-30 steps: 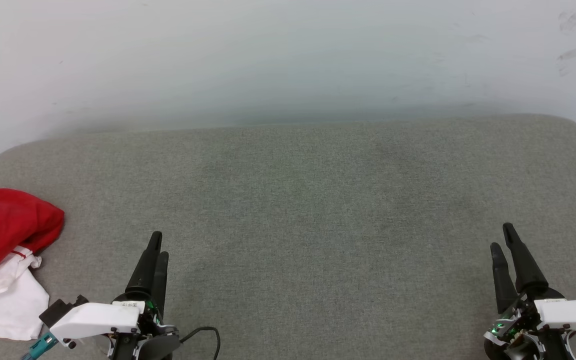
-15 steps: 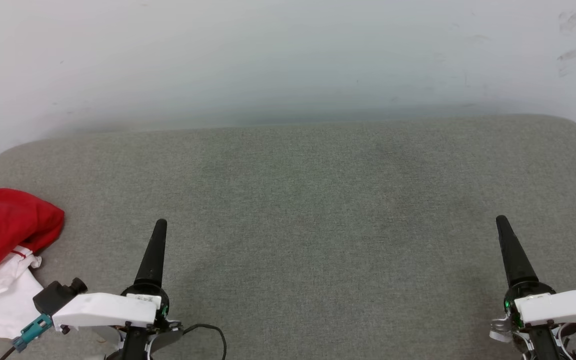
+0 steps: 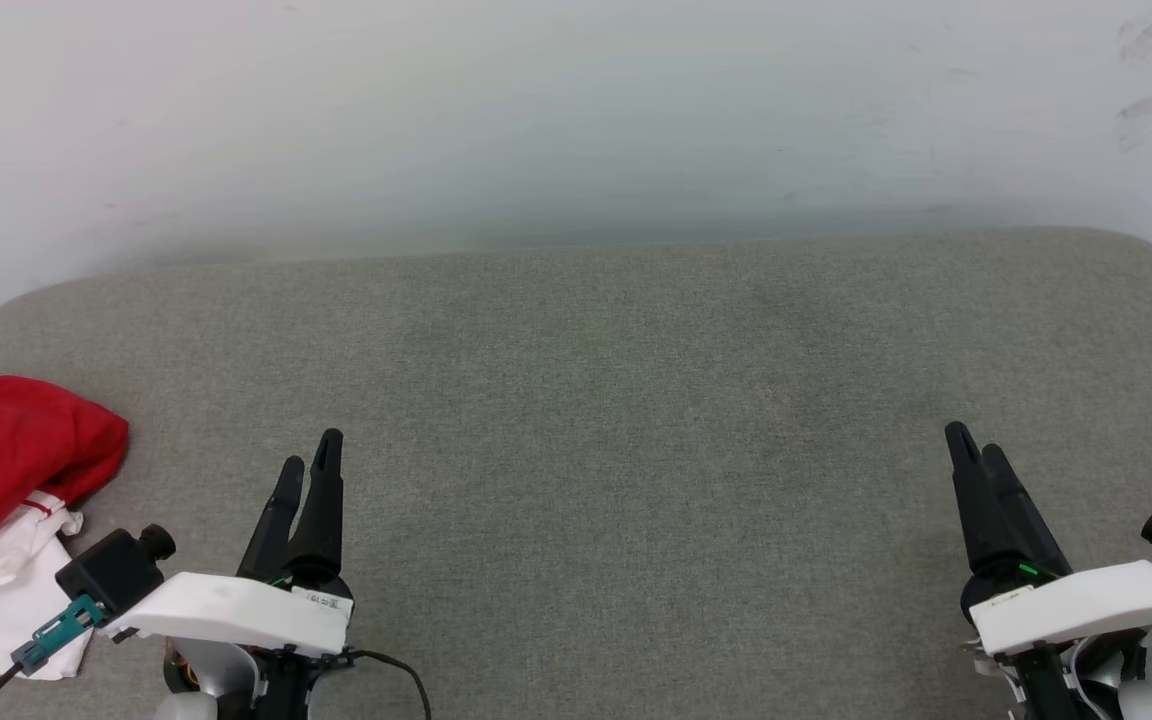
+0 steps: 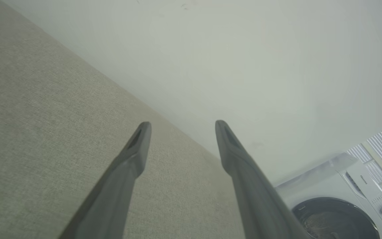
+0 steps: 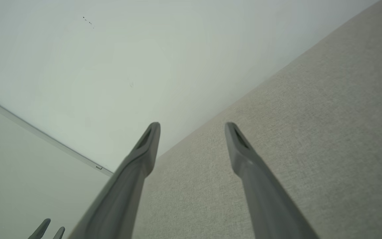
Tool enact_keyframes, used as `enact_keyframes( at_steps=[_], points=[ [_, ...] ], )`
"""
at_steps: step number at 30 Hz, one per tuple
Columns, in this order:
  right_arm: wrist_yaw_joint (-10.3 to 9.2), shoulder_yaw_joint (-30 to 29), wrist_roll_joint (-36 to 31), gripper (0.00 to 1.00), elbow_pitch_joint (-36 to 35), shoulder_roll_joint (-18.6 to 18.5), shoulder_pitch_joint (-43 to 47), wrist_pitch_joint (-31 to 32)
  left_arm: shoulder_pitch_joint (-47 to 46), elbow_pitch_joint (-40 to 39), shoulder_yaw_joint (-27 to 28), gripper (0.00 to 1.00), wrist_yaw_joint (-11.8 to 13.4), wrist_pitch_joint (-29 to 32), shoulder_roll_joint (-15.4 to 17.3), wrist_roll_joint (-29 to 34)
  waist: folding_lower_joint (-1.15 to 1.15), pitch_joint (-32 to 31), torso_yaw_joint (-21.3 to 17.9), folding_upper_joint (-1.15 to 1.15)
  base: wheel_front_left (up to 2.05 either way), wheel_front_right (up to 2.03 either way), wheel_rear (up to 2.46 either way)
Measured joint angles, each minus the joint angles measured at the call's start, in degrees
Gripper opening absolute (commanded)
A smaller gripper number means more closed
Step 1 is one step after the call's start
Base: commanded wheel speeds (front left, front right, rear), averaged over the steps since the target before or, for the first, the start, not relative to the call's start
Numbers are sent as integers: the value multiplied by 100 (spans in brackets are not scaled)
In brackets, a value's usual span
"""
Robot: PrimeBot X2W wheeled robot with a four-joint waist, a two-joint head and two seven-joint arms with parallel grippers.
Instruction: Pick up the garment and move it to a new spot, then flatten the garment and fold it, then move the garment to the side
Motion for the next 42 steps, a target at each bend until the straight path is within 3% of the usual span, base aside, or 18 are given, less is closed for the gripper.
enact_keyframes(
  at_steps=[19, 42],
  points=[
    [1, -15, -1759, 100, -278, -45, 2, 140, 18, -62, -110, 100, 11, -337, 167, 1827, 0, 1, -19, 0, 0, 0, 0],
    [1, -91, -3416, 100, -498, 46, 23, 73, 50, 7, -144, 100, 64, -676, 234, 3257, 0, 5, -29, 0, 0, 0, 0]
  ],
)
